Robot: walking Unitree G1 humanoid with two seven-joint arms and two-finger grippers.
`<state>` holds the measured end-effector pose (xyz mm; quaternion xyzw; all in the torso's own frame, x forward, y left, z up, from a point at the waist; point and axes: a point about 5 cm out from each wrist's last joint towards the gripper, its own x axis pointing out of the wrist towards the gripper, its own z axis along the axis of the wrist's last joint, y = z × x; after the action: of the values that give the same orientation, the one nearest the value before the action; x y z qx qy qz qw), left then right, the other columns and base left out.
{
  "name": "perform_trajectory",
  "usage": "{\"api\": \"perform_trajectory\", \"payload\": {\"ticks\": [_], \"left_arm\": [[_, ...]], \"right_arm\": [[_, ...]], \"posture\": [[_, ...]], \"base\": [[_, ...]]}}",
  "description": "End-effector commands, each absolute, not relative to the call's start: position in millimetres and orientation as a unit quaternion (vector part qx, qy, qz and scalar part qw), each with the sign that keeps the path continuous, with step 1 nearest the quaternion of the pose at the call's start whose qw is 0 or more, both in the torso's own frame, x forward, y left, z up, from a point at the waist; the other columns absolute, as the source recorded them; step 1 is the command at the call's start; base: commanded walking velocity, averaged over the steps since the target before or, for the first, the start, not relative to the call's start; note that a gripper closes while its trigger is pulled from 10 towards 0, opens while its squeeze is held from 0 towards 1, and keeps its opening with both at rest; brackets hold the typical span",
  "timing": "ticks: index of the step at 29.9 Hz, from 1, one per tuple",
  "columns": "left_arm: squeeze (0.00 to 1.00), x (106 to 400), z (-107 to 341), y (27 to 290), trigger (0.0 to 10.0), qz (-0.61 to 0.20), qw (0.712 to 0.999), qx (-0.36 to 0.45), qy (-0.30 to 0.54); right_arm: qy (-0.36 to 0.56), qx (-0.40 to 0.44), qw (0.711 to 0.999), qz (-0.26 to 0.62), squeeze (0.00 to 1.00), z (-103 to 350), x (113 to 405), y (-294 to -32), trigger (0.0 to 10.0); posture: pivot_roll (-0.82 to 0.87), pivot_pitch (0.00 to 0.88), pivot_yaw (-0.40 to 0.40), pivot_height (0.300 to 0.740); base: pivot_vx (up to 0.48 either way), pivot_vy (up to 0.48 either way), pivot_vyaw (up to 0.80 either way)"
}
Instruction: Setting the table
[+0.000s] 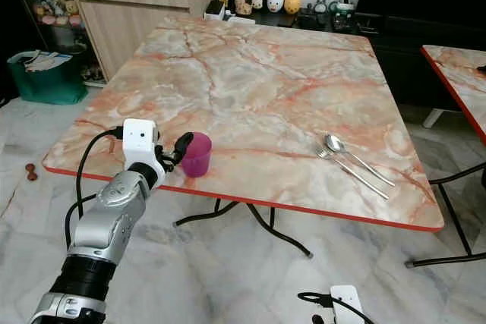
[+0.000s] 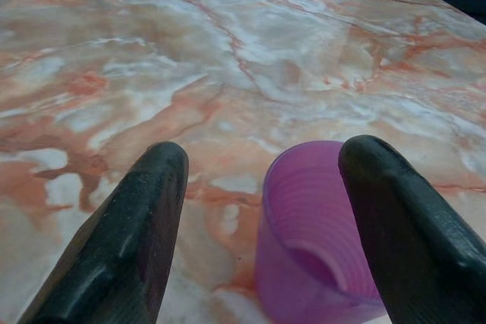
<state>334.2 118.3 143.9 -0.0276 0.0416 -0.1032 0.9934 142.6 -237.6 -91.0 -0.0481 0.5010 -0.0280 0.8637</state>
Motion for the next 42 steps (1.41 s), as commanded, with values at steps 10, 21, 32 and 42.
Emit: {"api": "perform_trajectory", "payload": {"ticks": [10, 21, 32, 42], "left_arm": [[0.00, 339.1, 144.0, 111.0, 10.0, -0.113, 0.992, -0.020, 0.059], [0.00, 339.5, 140.5, 110.0, 10.0, -0.122, 0.990, -0.014, 0.075], [0.00, 342.2, 138.4, 109.7, 10.0, -0.117, 0.990, -0.010, 0.079], [0.00, 348.5, 143.9, 112.2, 10.0, -0.097, 0.993, -0.011, 0.069]], "right_arm": [[0.506, -0.051, 0.861, -0.024, 0.00, -90.5, 143.0, -239.5, 10.0], [0.509, -0.052, 0.859, -0.020, 0.00, -90.7, 142.7, -239.5, 10.0], [0.510, -0.056, 0.858, -0.015, 0.00, -90.7, 142.9, -239.2, 10.0], [0.510, -0.055, 0.858, -0.015, 0.00, -90.8, 143.0, -238.9, 10.0]], "posture": [[0.11, 0.000, -0.074, 0.740], [0.12, 0.000, -0.075, 0.740], [0.12, 0.000, -0.075, 0.740], [0.11, 0.000, -0.074, 0.740]], "base": [[0.000, 0.000, 0.00], [0.000, 0.000, 0.00], [0.000, 0.000, 0.00], [0.000, 0.000, 0.00]]}}
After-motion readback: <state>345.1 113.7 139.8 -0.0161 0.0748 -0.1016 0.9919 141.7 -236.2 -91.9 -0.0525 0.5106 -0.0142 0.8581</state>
